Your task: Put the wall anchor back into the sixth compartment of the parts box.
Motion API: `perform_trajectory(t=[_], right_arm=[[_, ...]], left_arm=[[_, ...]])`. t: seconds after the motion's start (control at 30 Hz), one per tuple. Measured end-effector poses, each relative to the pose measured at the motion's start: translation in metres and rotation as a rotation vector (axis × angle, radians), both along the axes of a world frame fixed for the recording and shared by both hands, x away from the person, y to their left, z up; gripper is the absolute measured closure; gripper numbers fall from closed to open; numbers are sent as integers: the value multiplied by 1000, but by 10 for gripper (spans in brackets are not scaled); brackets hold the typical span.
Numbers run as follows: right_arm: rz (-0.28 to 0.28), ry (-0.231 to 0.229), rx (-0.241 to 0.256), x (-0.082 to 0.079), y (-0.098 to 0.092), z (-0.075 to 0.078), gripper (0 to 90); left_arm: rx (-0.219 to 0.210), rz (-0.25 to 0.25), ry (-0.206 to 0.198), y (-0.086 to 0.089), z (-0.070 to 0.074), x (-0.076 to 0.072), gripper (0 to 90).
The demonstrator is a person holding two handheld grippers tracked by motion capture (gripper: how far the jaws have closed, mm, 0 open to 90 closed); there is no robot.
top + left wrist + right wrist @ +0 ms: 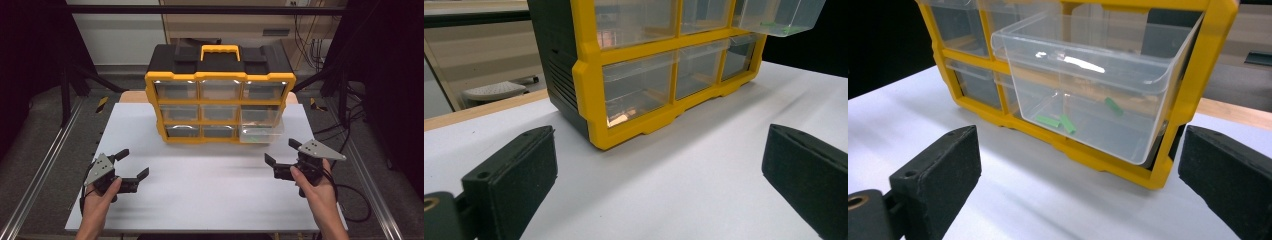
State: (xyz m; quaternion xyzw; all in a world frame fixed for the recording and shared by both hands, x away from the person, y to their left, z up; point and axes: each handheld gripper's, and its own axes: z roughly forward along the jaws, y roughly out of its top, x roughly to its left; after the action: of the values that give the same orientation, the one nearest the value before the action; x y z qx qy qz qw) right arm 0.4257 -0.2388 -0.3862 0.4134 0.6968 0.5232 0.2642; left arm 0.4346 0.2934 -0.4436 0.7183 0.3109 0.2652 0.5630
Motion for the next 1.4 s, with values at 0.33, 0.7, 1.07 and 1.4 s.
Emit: perform_trajectory(t=[0.33, 0.7, 1.07, 1.4], right_arm=[[36, -36, -7, -4, 8, -12, 44], [54, -53, 11, 0, 13, -24, 55], [66, -42, 14, 3, 18, -36, 60], [68, -42, 18, 3, 16, -47, 61]], left_arm=[[-2, 3, -9, 0, 0, 0, 15], [-19, -11, -16, 0, 0, 0, 15], [-16, -9, -16, 0, -2, 2, 15], [-19, -19, -15, -1, -4, 3, 15]])
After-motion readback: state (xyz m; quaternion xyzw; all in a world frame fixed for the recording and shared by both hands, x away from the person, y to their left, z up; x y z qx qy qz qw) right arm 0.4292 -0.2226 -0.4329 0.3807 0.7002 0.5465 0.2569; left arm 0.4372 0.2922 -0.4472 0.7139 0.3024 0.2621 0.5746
